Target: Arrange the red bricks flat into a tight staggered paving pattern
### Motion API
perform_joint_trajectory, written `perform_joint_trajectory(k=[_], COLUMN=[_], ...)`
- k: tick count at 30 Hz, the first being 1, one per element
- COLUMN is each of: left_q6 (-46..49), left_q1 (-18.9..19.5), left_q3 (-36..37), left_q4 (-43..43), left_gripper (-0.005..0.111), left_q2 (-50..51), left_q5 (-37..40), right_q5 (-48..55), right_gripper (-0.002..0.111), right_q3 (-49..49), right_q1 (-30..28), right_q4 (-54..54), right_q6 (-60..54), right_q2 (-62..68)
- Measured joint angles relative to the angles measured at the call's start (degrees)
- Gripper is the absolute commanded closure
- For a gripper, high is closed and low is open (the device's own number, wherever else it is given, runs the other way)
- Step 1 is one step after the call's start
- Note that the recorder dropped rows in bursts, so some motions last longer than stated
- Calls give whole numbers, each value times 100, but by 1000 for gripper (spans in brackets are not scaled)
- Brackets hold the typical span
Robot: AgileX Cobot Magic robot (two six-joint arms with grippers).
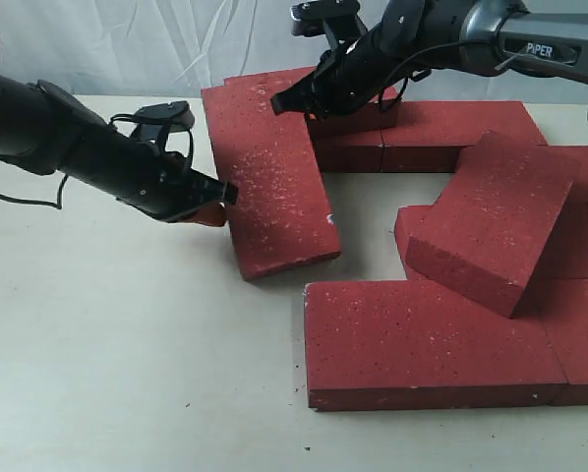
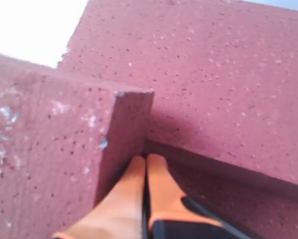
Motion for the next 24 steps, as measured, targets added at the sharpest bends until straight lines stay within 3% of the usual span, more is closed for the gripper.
perform_joint_trajectory(k=[8,14,18,20,24], left_q6=[-105,-1117,-1348,-1357,-1372], left_q1=[-121,-58,413,722,1190], left_q3=[64,777,1100,1105,1113], left_q4=[158,1630,1993,2016,2026], left_gripper=[107,107,107,107,107], left_q2=[-75,-1129,-2120,-2523,-2512], left_q5=[1090,486,147,-89,-505], right_q5=[-290,-316,-177,353,2710], right_gripper=[109,109,109,109,109], right_q3=[0,0,0,0,-9], right_q1=[289,379,391,391,391], right_q4=[88,99,-37,-47,-100], right_q6=[-99,-264,-311,-621,-816], right_q2=[0,-12,-464,-897,-1421])
